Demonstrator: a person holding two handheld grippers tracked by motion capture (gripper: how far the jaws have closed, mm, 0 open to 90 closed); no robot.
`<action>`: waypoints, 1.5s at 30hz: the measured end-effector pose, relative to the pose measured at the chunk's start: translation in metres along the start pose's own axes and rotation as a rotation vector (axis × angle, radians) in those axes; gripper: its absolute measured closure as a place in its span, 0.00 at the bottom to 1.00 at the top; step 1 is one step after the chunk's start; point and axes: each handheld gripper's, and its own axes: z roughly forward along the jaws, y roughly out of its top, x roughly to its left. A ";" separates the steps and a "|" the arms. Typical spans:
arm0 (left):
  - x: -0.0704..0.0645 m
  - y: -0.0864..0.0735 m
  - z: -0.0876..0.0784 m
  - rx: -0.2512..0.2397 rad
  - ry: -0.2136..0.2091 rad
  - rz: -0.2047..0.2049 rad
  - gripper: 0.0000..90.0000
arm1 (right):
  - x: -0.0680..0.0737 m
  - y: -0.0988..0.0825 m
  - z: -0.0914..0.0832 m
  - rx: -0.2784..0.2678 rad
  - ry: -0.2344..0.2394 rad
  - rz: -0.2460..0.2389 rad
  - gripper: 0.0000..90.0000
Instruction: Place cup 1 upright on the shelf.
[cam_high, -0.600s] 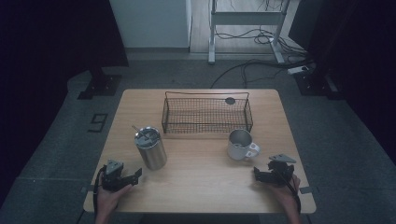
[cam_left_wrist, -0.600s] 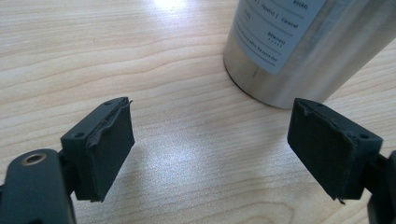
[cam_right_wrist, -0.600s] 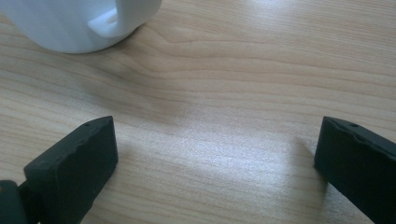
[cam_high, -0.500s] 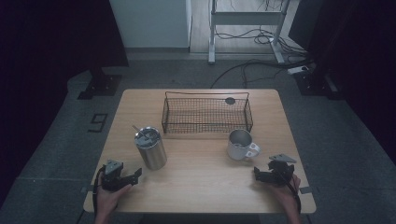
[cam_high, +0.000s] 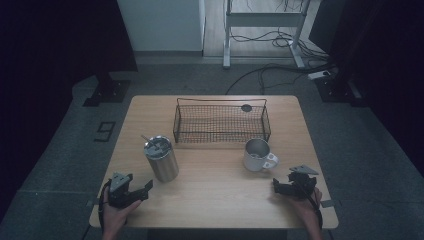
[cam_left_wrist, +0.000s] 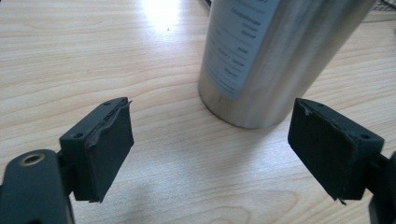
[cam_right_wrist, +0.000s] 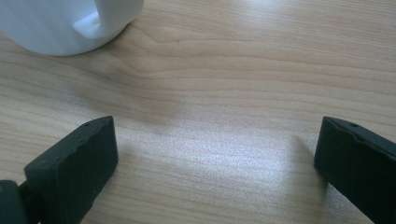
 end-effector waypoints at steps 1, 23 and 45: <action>0.000 0.000 0.000 0.000 0.000 0.000 0.16 | 0.000 0.000 0.000 0.001 0.000 0.001 0.00; -0.015 0.017 -0.009 -0.049 -0.083 -0.004 0.05 | 0.000 0.000 0.000 -0.001 0.001 -0.002 0.00; -0.030 0.043 0.002 -0.062 -0.121 0.062 0.00 | 0.000 -0.002 -0.003 -0.007 0.008 -0.005 0.02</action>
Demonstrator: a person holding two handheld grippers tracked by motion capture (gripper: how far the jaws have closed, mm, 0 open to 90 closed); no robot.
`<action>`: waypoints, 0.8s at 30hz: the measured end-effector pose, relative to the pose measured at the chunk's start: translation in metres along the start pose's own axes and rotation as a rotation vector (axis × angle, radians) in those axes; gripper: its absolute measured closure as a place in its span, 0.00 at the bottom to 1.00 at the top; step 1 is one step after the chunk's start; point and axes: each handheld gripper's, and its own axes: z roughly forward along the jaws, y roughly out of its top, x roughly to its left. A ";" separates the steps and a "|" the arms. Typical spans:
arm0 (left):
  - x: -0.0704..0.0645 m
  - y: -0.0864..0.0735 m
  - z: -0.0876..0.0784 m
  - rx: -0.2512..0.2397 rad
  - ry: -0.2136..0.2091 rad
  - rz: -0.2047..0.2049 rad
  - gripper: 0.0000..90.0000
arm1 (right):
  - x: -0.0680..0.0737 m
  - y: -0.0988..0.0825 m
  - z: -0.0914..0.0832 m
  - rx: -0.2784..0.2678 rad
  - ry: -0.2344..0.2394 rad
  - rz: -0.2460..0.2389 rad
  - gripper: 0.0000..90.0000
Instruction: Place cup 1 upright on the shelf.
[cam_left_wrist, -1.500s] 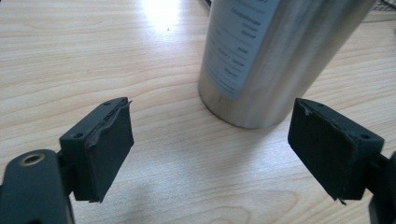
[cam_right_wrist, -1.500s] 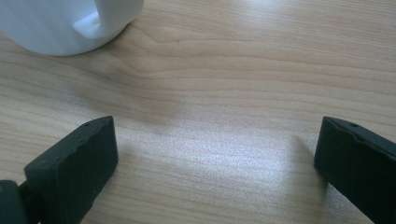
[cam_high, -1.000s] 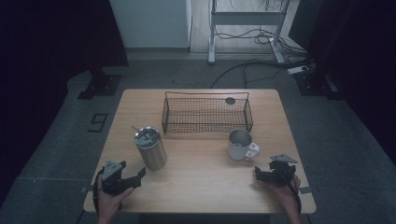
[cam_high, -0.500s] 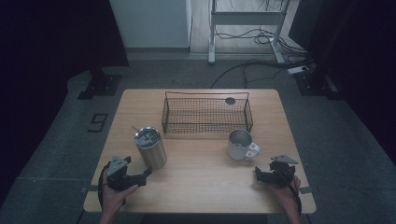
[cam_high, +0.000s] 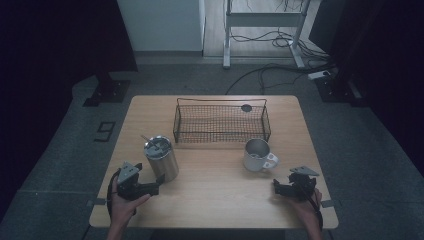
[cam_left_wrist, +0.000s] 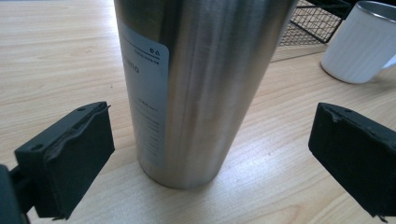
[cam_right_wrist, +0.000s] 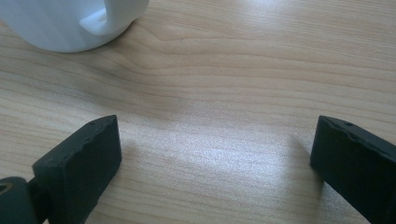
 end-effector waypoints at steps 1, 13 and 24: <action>0.000 0.001 0.001 0.001 0.004 -0.003 0.00 | 0.000 0.000 0.000 0.000 0.001 -0.001 0.02; 0.012 0.014 0.018 0.022 0.018 -0.002 0.00 | -0.001 0.001 0.001 0.000 0.005 -0.002 0.02; 0.012 0.021 0.026 0.008 -0.008 0.027 0.00 | -0.001 0.000 0.000 -0.004 0.002 0.001 0.03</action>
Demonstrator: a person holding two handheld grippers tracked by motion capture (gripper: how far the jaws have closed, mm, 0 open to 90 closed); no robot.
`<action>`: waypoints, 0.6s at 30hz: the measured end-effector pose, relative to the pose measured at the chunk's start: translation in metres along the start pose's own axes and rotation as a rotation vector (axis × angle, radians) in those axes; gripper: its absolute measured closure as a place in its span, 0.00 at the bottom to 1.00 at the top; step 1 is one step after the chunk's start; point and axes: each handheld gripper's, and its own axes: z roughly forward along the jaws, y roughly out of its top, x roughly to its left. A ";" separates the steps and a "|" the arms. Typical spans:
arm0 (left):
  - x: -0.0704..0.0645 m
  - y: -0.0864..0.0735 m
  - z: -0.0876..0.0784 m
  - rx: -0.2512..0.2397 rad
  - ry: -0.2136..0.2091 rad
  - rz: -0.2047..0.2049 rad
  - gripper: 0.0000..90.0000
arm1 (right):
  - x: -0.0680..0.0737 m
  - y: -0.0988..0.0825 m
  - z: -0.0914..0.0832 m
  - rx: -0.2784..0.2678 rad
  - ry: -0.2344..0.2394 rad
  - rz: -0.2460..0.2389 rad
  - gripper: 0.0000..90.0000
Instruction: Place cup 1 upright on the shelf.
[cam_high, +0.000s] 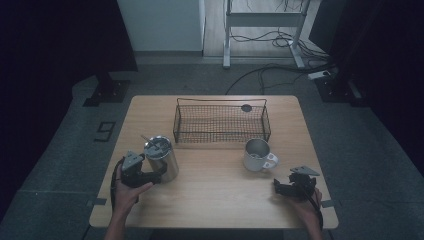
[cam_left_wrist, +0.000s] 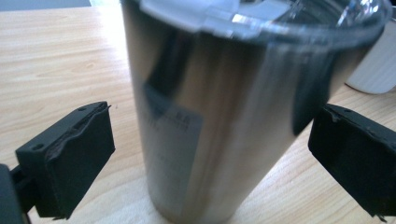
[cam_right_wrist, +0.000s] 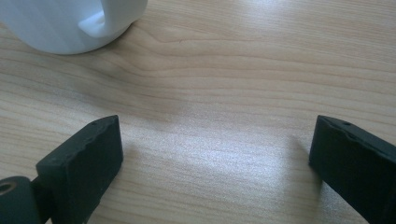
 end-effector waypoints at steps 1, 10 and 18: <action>-0.001 0.002 0.002 -0.004 0.000 0.004 0.00 | 0.000 0.000 0.000 0.000 0.000 0.000 0.03; -0.003 0.011 0.018 -0.009 -0.003 0.006 0.01 | 0.000 0.000 0.000 -0.001 -0.002 0.002 0.03; -0.003 0.008 0.032 -0.046 0.006 0.007 0.01 | 0.000 0.000 0.000 -0.001 -0.004 0.004 0.04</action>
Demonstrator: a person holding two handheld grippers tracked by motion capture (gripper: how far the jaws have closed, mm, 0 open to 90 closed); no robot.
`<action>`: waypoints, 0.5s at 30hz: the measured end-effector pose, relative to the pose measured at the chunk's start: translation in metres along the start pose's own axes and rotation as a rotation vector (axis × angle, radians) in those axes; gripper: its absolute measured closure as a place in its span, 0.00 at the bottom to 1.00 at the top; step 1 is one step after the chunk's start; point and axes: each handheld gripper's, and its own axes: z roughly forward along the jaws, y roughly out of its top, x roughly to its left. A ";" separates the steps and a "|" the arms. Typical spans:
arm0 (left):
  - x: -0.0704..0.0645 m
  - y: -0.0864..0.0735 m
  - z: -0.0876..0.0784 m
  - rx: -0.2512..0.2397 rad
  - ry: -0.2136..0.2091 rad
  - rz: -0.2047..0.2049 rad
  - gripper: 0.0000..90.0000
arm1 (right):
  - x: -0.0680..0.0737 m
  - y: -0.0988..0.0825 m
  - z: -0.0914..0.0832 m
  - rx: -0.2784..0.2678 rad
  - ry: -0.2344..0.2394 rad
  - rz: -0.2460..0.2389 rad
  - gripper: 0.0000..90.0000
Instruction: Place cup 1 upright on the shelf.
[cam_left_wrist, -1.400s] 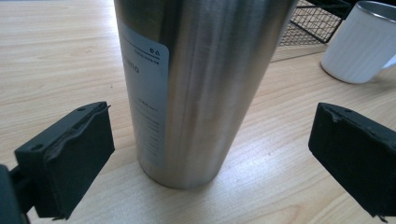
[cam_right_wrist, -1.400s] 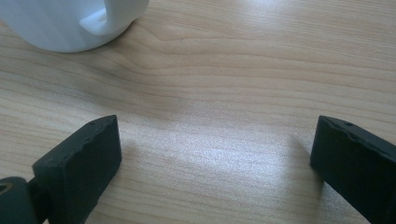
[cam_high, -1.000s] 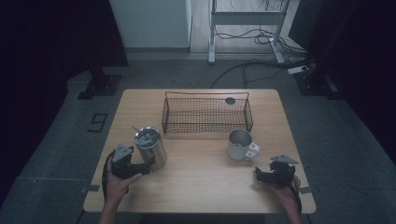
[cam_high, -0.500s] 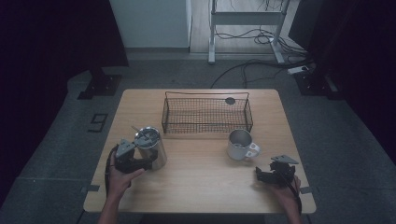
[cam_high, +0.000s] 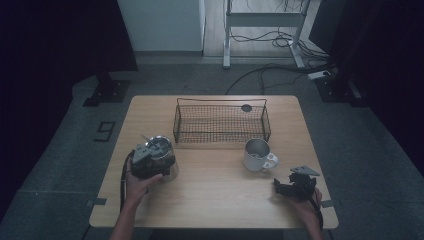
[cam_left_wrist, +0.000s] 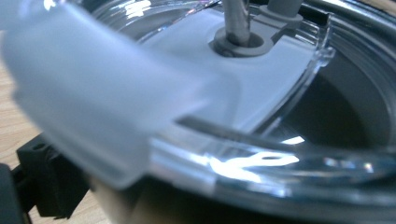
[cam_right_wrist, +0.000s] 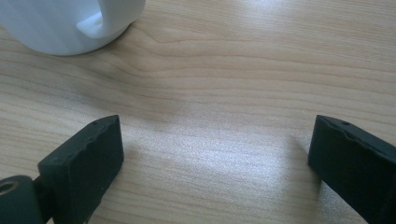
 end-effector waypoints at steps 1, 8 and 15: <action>0.000 0.000 0.001 -0.001 -0.002 -0.002 0.01 | 0.000 0.000 0.000 0.000 0.000 0.000 0.04; 0.002 0.000 0.002 -0.007 -0.010 0.021 0.02 | 0.000 0.000 0.000 -0.001 -0.001 0.002 0.04; 0.003 0.002 0.000 0.003 -0.030 0.031 0.03 | 0.000 0.000 0.000 -0.002 -0.004 0.006 0.04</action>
